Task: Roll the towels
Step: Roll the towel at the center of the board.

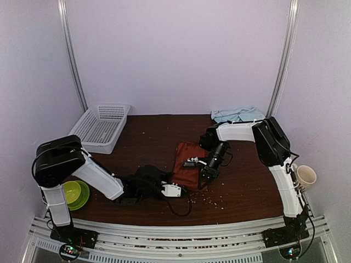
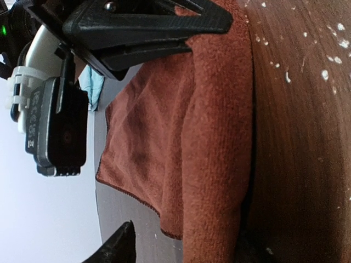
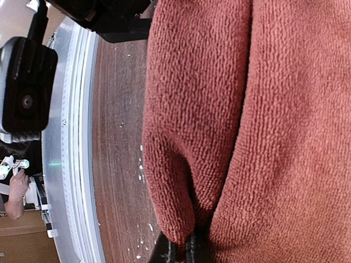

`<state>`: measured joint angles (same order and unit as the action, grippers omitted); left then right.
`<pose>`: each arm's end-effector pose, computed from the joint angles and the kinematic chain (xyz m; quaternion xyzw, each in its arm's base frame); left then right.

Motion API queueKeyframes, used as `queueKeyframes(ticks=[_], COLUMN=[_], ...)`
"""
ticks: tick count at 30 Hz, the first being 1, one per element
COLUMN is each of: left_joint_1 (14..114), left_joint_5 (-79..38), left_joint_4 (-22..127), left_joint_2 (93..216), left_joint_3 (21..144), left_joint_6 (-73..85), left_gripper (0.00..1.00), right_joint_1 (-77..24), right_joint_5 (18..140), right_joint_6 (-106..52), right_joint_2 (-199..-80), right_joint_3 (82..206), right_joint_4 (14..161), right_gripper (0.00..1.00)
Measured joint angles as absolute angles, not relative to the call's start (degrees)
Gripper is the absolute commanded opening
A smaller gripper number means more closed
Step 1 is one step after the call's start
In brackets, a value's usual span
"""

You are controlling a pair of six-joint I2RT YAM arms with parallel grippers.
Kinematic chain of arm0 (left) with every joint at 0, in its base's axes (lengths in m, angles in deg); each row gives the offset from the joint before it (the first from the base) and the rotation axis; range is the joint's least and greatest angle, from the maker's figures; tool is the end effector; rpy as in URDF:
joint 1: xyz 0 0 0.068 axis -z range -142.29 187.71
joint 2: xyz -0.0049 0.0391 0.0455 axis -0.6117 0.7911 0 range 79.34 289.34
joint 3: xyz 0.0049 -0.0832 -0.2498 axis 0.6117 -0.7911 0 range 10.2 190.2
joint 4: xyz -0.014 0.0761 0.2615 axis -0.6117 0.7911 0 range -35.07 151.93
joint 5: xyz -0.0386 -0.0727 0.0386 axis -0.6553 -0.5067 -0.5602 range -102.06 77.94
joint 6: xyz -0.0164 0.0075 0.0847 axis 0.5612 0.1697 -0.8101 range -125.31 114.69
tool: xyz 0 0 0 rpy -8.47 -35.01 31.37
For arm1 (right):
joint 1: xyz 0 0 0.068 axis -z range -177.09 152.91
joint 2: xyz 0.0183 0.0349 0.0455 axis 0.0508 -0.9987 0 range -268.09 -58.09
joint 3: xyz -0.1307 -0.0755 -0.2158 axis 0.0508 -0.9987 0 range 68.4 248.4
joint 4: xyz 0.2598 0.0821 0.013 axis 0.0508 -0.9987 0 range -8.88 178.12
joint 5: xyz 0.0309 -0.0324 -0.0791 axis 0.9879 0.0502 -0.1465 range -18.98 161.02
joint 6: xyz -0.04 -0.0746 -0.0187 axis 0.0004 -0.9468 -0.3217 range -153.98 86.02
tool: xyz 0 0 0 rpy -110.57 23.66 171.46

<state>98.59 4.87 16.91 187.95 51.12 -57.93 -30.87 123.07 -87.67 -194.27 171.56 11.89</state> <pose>0.2054 -0.3230 0.0665 0.6746 0.5308 0.0912 0.5049 0.3086 0.2792 0.0854 0.5595 -0.6908 -0.4521 0.0732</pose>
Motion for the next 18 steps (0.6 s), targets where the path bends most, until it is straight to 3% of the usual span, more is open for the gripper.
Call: queueKeyframes(ticks=[4, 10, 13, 18], left_joint_1=[99.2, 99.9, 100.0, 100.0], left_joint_5=[5.4, 6.3, 6.5, 6.4], left_joint_4=[16.1, 15.6, 15.8, 19.0], left_joint_2=[189.1, 191.4, 191.7, 192.0], left_joint_3=[51.6, 52.9, 52.9, 54.9], left_joint_6=[-58.1, -58.8, -58.8, -58.2], left_gripper=[0.54, 0.27, 0.24, 0.2], right_joint_1=[-30.8, -30.4, -30.0, -29.1], right_joint_5=[123.3, 123.6, 123.8, 123.9], right_joint_6=[-87.8, -87.9, -88.0, -88.5], right_joint_2=[-194.4, -194.5, -194.6, -194.6], right_joint_3=[171.9, 172.0, 172.0, 172.0], right_joint_4=[11.4, 11.2, 11.0, 10.8], right_gripper=[0.0, 0.0, 0.01, 0.16])
